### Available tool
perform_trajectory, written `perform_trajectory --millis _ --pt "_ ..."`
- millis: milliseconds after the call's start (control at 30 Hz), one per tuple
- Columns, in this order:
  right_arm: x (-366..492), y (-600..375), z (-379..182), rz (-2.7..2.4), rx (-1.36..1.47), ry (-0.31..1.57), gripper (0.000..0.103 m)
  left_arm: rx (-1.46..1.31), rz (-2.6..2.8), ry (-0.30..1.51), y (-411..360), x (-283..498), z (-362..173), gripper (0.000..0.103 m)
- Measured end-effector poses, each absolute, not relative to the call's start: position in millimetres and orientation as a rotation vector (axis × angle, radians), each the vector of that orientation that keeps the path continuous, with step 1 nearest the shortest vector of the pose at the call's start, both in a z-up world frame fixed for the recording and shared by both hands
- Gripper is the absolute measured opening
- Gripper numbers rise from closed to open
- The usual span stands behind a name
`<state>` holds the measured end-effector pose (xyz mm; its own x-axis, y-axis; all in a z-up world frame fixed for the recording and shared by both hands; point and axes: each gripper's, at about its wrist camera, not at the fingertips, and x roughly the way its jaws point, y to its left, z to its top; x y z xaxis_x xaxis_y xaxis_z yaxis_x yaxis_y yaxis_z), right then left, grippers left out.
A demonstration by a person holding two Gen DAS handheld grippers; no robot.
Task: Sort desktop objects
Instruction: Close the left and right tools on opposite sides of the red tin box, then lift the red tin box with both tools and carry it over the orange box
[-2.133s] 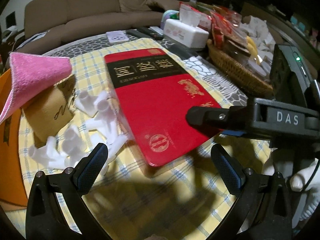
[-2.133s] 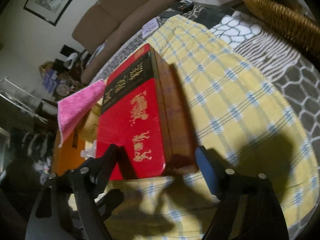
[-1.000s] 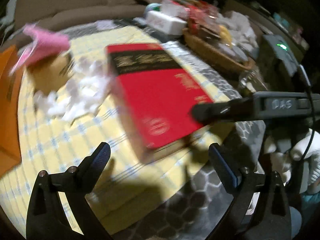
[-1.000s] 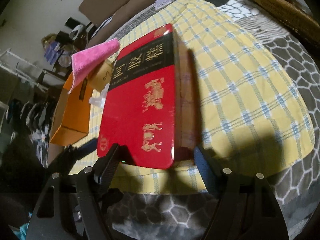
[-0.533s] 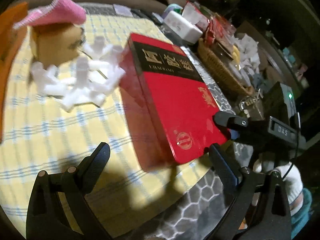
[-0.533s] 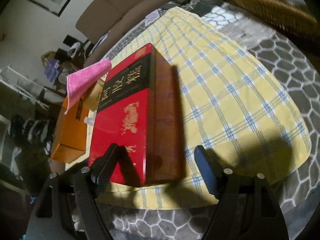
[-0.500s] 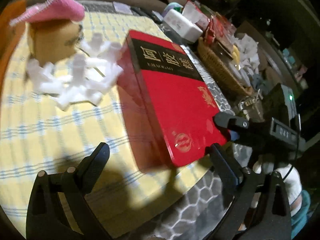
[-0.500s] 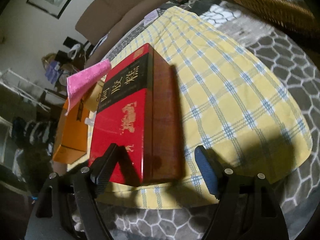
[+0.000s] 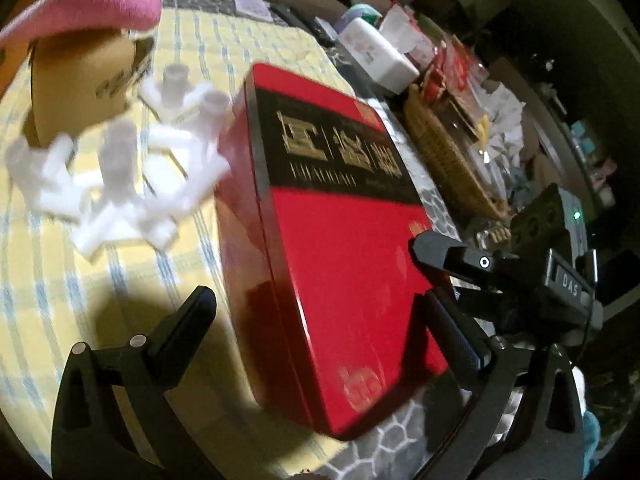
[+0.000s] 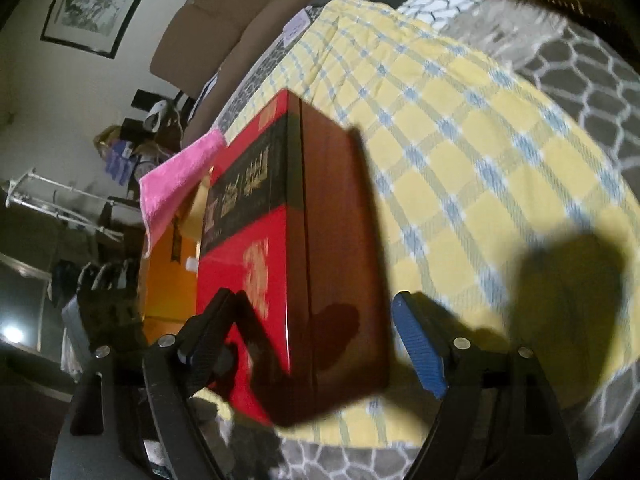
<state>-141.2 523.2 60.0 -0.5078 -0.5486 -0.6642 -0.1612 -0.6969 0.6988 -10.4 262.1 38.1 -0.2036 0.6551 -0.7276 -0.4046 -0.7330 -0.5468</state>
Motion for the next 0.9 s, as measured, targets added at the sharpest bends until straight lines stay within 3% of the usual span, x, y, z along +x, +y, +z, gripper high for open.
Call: perform_trajectory --millis 433,700,900 --pt "-170.3 523.7 42.1 -2.200 1.360 -1.213 0.090 -1.419 1.924 -0.382 273.8 -38.9 29.8 0.102" --pt "-167.1 495.8 77.6 -2.351 1.427 -0.880 0.088 -1.369 2.002 -0.219 285.0 -24.8 51.2 0.097" --pt "-155.7 487.6 87.5 -2.389 1.393 -0.855 0.088 -1.285 2.063 -0.137 277.6 -10.9 74.4 0.090"
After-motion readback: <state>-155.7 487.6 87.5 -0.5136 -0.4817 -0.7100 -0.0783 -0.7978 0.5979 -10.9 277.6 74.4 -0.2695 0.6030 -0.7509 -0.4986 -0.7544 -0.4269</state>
